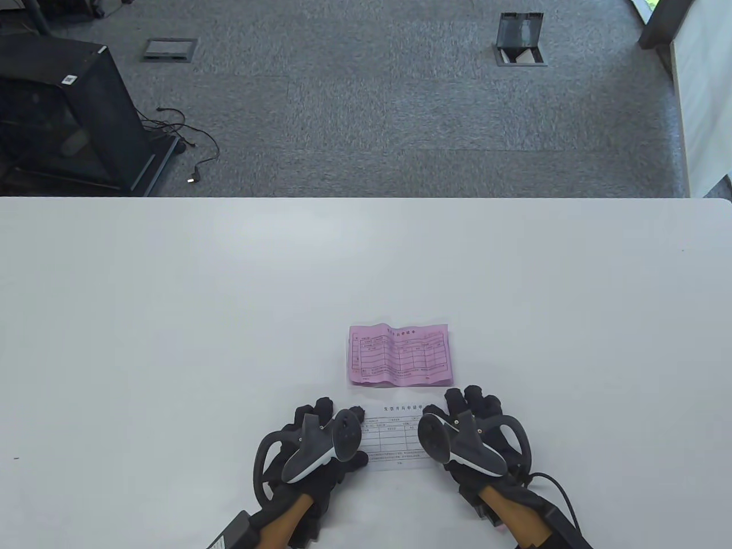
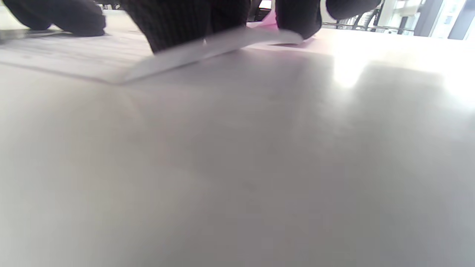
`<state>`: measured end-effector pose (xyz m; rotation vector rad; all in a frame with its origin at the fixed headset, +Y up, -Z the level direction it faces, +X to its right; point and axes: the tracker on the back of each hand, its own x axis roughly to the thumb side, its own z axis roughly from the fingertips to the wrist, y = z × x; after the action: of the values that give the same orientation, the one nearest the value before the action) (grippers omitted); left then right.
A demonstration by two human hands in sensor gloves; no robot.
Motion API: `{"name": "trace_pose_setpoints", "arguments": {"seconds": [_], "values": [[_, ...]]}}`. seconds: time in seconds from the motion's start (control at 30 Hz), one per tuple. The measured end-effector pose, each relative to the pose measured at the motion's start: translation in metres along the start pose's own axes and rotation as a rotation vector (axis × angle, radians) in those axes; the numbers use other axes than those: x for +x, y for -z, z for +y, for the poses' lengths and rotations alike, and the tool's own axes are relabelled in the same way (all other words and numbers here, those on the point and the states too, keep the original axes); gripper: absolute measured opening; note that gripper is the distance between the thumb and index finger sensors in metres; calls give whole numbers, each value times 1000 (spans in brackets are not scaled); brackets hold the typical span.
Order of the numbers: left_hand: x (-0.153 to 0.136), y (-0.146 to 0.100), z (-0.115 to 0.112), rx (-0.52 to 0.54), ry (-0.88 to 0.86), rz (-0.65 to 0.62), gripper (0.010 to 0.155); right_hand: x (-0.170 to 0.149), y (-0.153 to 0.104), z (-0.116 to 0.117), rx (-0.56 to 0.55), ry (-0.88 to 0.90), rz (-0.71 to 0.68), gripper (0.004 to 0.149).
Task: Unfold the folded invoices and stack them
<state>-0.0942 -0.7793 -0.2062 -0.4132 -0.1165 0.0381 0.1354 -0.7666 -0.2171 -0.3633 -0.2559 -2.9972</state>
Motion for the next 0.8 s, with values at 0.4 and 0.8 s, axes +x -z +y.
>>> {"name": "trace_pose_setpoints", "arguments": {"seconds": [0.4,0.8], "values": [[0,1,-1,-21,4,-4,77,-17,-2,3,12,50,38,57],[0,3,0,-16,7,-10,78,69,1,-25,-115,89,-129,58]]}}
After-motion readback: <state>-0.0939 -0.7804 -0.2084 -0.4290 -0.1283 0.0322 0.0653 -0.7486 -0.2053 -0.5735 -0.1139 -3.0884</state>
